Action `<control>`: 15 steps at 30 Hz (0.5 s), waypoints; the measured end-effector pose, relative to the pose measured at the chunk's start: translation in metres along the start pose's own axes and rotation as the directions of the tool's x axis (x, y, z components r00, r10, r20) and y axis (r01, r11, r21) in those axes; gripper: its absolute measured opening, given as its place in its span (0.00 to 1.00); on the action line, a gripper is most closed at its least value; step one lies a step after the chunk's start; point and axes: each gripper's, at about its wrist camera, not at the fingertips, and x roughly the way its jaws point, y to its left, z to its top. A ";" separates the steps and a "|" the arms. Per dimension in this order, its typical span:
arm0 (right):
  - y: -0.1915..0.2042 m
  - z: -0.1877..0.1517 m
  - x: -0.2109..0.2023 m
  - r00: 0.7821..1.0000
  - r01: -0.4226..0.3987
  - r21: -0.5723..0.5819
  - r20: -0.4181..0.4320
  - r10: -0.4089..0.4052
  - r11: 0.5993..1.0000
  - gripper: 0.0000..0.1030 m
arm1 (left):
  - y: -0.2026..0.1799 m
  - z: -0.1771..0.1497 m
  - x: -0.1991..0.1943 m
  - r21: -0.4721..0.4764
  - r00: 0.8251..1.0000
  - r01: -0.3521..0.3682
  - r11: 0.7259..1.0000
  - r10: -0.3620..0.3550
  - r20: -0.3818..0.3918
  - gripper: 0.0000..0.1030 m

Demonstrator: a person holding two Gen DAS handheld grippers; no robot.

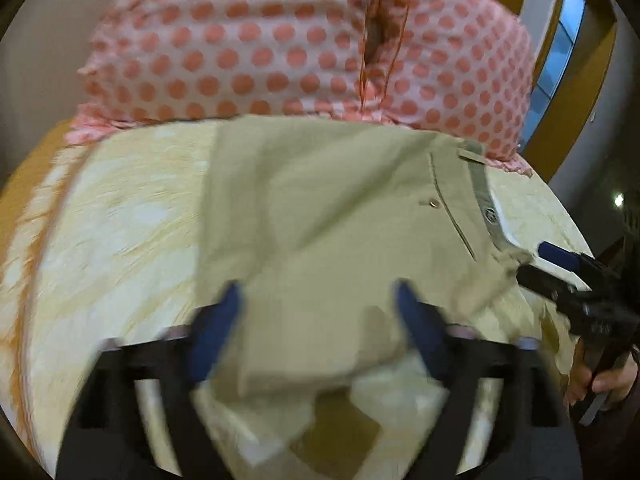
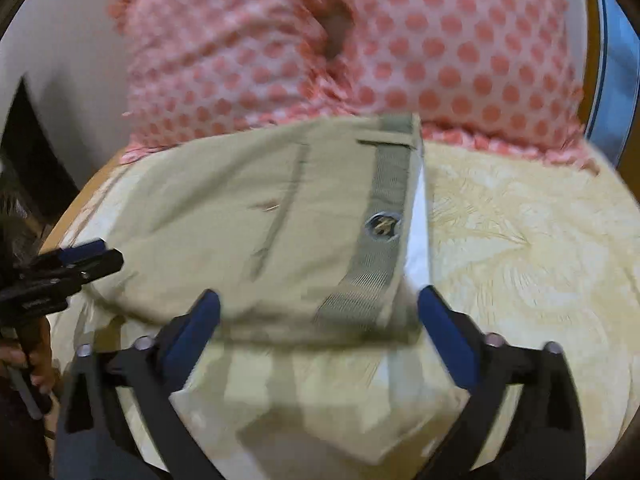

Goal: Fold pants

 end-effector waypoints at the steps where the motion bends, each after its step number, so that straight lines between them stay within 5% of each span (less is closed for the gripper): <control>1: 0.008 -0.011 -0.004 1.000 0.006 -0.024 0.013 -0.005 1.000 0.99 | -0.001 -0.011 -0.011 0.003 1.000 -0.024 1.000 0.024 0.014 0.95; 6: 0.035 -0.048 -0.004 0.994 0.106 -0.057 0.018 -0.105 0.993 0.99 | -0.003 -0.064 -0.032 -0.029 0.995 -0.104 0.994 0.104 -0.002 0.98; 15: 0.044 -0.072 0.004 0.986 0.167 0.017 -0.014 -0.166 0.986 0.99 | -0.014 -0.087 -0.017 0.009 0.972 -0.231 0.973 0.232 -0.029 0.98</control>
